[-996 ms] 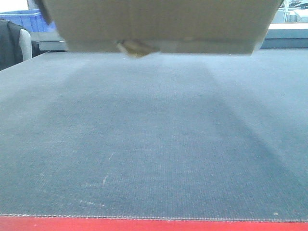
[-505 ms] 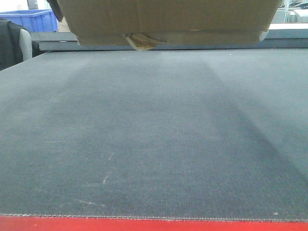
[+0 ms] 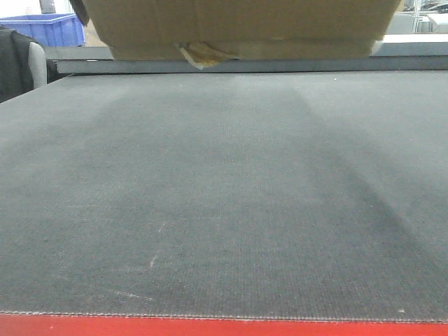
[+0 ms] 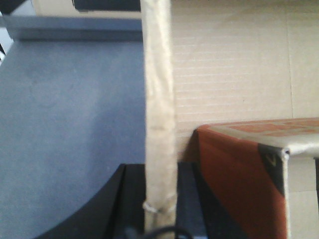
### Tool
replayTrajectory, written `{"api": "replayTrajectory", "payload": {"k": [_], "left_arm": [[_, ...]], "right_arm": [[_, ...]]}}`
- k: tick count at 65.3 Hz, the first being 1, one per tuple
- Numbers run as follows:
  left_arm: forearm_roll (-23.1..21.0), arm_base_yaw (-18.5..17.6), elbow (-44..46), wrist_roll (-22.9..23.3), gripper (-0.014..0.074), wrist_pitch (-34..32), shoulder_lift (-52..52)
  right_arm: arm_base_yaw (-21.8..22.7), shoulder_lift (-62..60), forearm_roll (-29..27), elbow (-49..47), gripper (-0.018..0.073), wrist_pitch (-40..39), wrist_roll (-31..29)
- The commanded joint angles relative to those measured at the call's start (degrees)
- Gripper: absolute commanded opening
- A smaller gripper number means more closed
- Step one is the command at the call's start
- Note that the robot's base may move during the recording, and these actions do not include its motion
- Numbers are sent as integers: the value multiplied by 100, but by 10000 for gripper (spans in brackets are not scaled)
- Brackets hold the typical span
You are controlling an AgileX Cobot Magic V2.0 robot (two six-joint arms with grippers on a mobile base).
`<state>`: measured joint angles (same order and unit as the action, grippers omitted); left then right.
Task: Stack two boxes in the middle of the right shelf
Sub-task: 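Lift the stacked boxes off the table with both grippers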
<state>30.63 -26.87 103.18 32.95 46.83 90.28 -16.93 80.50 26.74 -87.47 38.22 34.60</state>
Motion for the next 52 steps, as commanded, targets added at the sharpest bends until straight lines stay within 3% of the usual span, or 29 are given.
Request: {"api": "replayTrajectory", "payload": {"k": [1, 52], "left_arm": [[212, -11, 70, 10, -111, -267, -270], [211, -11, 70, 10, -111, 166, -366]], "right_arm": [[55, -57, 185, -106, -155, -367, 44], [55, 29, 185, -106, -155, -648, 44]]}}
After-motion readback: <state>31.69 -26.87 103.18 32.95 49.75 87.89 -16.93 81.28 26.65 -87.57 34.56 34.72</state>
